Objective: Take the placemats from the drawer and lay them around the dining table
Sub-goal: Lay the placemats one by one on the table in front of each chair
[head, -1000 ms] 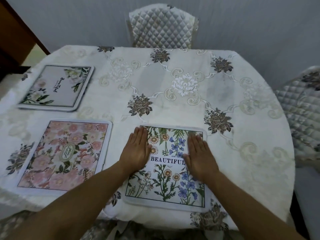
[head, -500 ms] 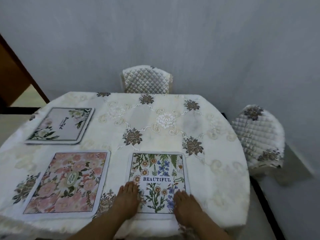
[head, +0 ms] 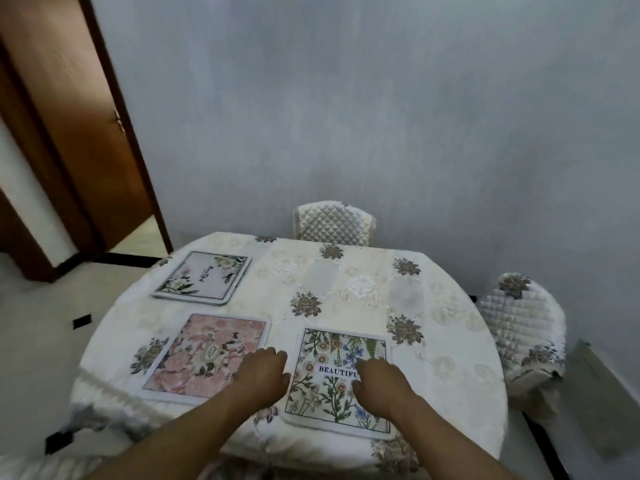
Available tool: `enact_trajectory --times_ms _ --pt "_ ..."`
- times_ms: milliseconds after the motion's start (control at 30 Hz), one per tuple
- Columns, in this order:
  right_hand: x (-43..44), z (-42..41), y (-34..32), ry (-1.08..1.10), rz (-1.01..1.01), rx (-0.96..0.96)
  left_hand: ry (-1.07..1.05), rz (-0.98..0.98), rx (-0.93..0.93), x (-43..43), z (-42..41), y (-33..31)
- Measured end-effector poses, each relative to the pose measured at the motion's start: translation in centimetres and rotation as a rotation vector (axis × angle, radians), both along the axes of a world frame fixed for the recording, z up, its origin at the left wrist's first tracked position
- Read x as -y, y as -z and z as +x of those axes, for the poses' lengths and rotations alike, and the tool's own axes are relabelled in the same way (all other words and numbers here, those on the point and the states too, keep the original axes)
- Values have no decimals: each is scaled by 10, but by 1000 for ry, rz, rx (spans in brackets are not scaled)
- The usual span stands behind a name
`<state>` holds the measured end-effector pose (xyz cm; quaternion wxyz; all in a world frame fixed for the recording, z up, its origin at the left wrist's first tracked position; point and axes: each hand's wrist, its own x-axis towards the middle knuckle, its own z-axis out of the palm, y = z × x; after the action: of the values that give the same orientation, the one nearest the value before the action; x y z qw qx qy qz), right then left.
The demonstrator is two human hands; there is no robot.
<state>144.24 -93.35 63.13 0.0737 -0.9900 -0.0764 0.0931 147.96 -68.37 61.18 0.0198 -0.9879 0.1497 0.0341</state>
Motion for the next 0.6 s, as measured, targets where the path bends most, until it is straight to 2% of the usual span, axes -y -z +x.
enact_trajectory --times_ms 200,300,467,600 --pt "-36 -31 -28 -153 39 77 -179 -123 40 -35 -76 -41" --pt "-66 -47 -32 -245 35 92 -256 -119 63 -58 -120 -51" --pt "-141 -87 -38 -405 56 93 -426 -98 19 -113 -204 -61" --pt "-215 -121 -56 -551 84 148 -569 -150 72 -171 -263 -72"
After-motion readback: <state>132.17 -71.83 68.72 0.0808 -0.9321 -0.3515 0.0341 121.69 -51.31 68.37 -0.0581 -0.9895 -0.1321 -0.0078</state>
